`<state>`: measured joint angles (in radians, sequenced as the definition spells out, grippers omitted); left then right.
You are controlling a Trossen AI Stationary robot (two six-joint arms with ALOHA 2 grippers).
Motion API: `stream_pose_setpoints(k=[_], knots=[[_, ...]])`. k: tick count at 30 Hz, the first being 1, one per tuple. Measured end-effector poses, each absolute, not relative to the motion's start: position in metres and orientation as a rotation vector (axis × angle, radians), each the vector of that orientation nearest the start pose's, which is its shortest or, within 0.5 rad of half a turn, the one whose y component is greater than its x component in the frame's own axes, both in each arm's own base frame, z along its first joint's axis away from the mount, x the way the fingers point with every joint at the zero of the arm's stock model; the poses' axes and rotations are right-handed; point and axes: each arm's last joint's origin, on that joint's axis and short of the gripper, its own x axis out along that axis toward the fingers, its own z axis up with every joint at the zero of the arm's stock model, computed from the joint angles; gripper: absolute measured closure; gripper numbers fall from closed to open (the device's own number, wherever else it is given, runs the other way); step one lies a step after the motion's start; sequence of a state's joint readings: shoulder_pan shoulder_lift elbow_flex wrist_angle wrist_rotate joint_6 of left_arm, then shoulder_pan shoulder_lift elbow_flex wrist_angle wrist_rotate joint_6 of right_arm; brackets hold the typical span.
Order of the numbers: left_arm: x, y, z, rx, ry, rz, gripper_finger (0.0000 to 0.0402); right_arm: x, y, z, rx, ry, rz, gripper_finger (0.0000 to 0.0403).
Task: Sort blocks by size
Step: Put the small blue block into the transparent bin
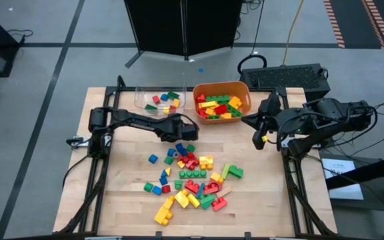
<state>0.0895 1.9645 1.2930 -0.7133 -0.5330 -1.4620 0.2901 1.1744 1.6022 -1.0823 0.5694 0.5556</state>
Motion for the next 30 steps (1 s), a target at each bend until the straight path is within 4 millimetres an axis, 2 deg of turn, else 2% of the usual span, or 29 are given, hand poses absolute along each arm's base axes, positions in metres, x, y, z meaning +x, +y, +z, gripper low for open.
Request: stream_pose_setpoints(k=[6,10,15,19,26,30], knots=[[0.368,0.045,0.137,-0.956,0.654,1.406,0.0114,0.185,0.040,0.446,0.260,0.522,-0.400,0.0394],[0.369,0.042,0.124,-0.957,0.693,1.418,0.0114,0.185,0.040,0.446,0.262,0.532,-0.378,0.0394],[0.371,0.040,0.120,-0.964,0.712,1.409,0.0121,0.185,0.040,0.446,0.262,0.534,-0.376,0.0394],[0.370,0.038,0.120,-0.968,0.721,1.404,0.0160,0.185,0.040,0.445,0.252,0.541,-0.376,0.0394],[0.371,0.037,0.121,-0.987,0.723,1.390,0.0280,0.185,0.040,0.445,0.221,0.548,-0.368,0.0394],[0.372,0.033,0.125,-0.974,0.735,1.351,0.0281,0.185,0.040,0.445,0.200,0.552,-0.362,0.0394]])
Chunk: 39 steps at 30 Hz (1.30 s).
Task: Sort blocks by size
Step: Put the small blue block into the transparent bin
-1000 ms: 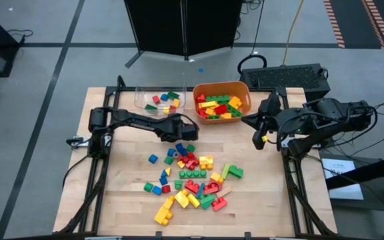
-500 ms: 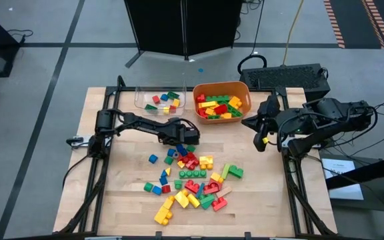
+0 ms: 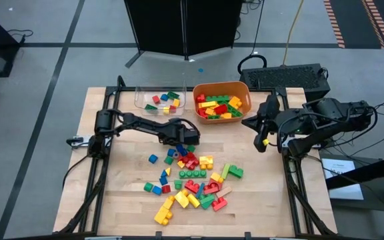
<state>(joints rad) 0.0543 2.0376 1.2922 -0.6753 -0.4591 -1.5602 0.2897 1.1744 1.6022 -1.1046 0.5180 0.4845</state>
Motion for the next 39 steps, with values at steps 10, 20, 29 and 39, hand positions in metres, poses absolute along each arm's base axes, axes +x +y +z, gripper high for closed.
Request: stream_pose_setpoints(k=[10,20,29,39], knots=[[0.374,0.022,0.152,-1.005,0.717,1.212,0.0281,0.185,0.040,0.445,0.174,0.556,-0.357,0.0394],[0.367,0.024,0.216,-0.976,0.553,1.036,0.0281,0.185,0.040,0.445,0.170,0.556,-0.358,0.0394],[0.327,0.046,0.289,-0.660,0.447,1.009,0.0281,0.185,0.040,0.445,0.170,0.552,-0.362,0.0394],[0.282,0.090,0.317,-0.303,0.633,1.062,0.0281,0.185,0.040,0.446,0.172,0.548,-0.361,0.0394]])
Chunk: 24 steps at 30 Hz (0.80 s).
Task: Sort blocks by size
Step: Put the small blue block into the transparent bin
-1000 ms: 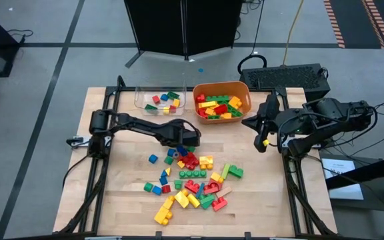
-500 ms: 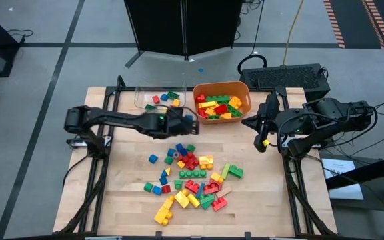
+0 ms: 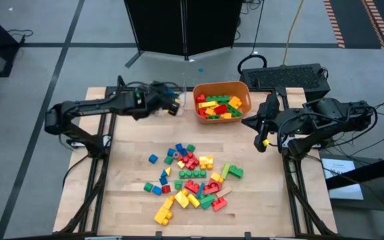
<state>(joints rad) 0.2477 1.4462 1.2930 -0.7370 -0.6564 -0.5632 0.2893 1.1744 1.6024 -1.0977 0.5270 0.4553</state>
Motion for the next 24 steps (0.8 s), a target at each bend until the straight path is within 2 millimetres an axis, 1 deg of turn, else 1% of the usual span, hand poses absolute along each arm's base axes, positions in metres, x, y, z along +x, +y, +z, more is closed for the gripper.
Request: stream_pose_setpoints(k=[3,5,7,10,13,17,21,24], knots=[[0.270,0.110,0.311,-0.280,0.731,1.134,0.0281,0.185,0.040,0.446,0.172,0.548,-0.361,0.0394],[0.267,0.124,0.306,-0.270,0.768,1.165,0.0281,0.185,0.040,0.446,0.172,0.548,-0.361,0.0394],[0.261,0.136,0.299,-0.295,0.803,1.168,0.0281,0.185,0.040,0.446,0.173,0.548,-0.361,0.0394],[0.256,0.148,0.286,-0.317,0.829,1.144,0.0273,0.185,0.040,0.446,0.176,0.547,-0.361,0.0394],[0.245,0.154,0.269,-0.333,0.906,1.163,0.0254,0.185,0.040,0.446,0.177,0.548,-0.359,0.0394],[0.236,0.162,0.251,-0.347,0.957,1.139,0.0248,0.185,0.040,0.446,0.186,0.547,-0.361,0.0394],[0.232,0.167,0.247,-0.364,0.954,1.144,0.0246,0.185,0.040,0.446,0.188,0.547,-0.360,0.0394],[0.233,0.169,0.248,-0.322,0.970,1.111,0.0245,0.185,0.040,0.446,0.189,0.546,-0.360,0.0394]])
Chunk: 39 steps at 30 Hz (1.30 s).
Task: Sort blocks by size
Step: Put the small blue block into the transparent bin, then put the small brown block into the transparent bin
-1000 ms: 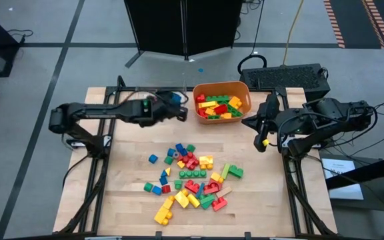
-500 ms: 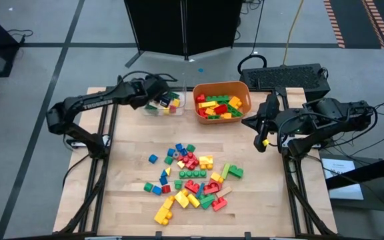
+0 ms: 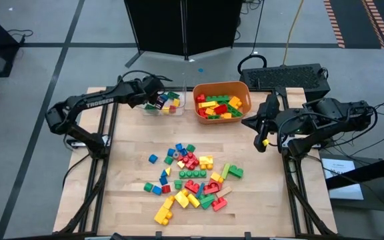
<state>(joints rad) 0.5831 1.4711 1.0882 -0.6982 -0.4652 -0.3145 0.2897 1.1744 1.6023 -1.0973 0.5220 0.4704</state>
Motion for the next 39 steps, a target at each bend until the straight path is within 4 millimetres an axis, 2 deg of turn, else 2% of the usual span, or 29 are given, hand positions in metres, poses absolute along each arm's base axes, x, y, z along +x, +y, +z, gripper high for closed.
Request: stream_pose_setpoints(k=[4,12,16,19,22,24,26,30,33,39], knots=[[0.235,0.168,0.251,-0.260,1.009,1.021,0.0227,0.185,0.040,0.446,0.197,0.545,-0.363,0.0394],[0.235,0.169,0.251,-0.166,1.062,0.955,0.0151,0.185,0.040,0.446,0.222,0.540,-0.370,0.0394],[0.239,0.163,0.256,-0.185,1.069,0.900,0.0138,0.185,0.040,0.446,0.229,0.539,-0.372,0.0394],[0.248,0.157,0.273,-0.214,1.036,0.802,0.0137,0.185,0.040,0.446,0.230,0.539,-0.372,0.0394],[0.258,0.147,0.302,-0.245,0.937,0.663,0.0137,0.185,0.040,0.446,0.229,0.539,-0.372,0.0394],[0.265,0.133,0.321,-0.266,0.848,0.504,0.0137,0.185,0.040,0.446,0.229,0.539,-0.373,0.0394],[0.271,0.114,0.331,-0.227,0.823,0.310,0.0137,0.185,0.040,0.446,0.228,0.538,-0.375,0.0394],[0.281,0.076,0.324,-0.037,0.912,0.085,0.0136,0.185,0.040,0.446,0.228,0.538,-0.376,0.0394],[0.293,0.057,0.310,0.068,0.936,-0.017,0.0136,0.185,0.040,0.446,0.227,0.537,-0.376,0.0394],[0.317,0.041,0.264,-0.020,1.008,-0.082,0.0136,0.185,0.040,0.446,0.235,0.535,-0.379,0.0394]])
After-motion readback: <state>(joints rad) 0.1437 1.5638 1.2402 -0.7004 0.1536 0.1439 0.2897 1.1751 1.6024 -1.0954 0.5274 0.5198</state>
